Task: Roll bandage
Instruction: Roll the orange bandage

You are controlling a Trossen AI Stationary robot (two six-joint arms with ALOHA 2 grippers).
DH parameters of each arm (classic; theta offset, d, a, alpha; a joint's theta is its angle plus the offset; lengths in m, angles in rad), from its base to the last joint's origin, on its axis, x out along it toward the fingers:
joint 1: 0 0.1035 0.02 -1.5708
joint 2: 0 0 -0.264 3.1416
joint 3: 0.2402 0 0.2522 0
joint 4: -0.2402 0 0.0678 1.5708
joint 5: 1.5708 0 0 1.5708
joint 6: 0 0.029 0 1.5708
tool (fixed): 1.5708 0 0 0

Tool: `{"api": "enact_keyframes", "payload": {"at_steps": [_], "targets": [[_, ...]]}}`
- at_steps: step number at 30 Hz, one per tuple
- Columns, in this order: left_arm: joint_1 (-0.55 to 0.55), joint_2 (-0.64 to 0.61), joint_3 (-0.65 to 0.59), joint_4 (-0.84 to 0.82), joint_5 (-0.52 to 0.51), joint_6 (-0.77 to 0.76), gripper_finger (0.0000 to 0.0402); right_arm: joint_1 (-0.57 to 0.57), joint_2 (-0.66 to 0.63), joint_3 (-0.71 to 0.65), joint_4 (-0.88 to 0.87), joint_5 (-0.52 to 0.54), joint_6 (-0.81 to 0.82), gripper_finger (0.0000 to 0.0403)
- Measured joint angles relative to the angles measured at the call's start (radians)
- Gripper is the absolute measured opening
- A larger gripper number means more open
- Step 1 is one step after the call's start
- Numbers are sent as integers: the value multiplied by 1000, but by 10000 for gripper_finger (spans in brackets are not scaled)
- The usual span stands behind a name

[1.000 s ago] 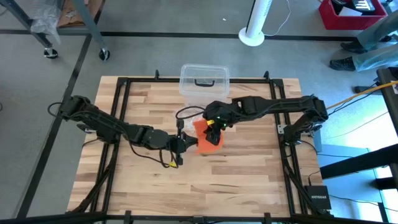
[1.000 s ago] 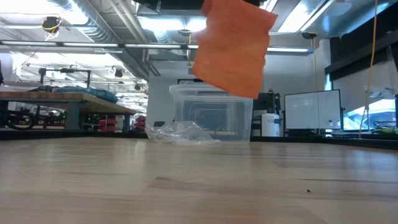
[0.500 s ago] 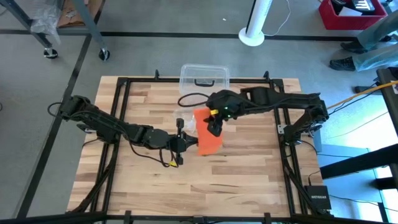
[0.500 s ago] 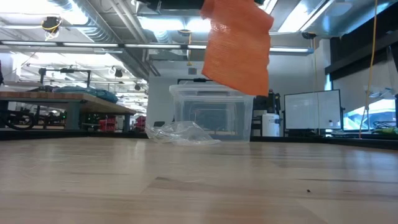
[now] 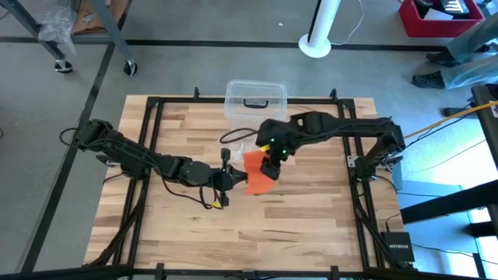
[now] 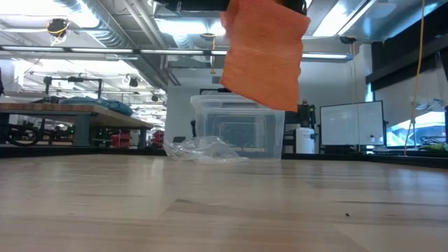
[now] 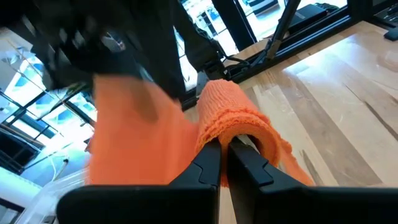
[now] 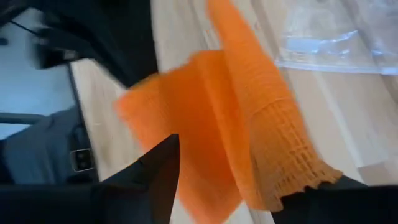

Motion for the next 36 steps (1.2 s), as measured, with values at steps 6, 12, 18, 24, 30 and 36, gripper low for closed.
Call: {"api": "enact_keyframes", "payload": {"at_steps": [6, 12, 18, 24, 30, 36], "targets": [[0, 0, 0, 0, 0, -1, 5, 16, -46, 111, -91, 1, -5, 202], [0, 0, 0, 1, 0, -1, 5, 39, -62, 91, -42, 259, -78, 202], [0, 0, 0, 1, 0, -3, 5, 41, -6, 44, -95, 77, -77, 202], [0, 0, 0, 0, 0, -1, 5, 42, -4, 58, -259, 19, -44, 202], [0, 0, 0, 1, 0, -2, 5, 51, -17, 94, -255, 105, -50, 202], [7, 0, 0, 1, 0, -3, 5, 46, -5, 79, 4, 325, -77, 202]]}}
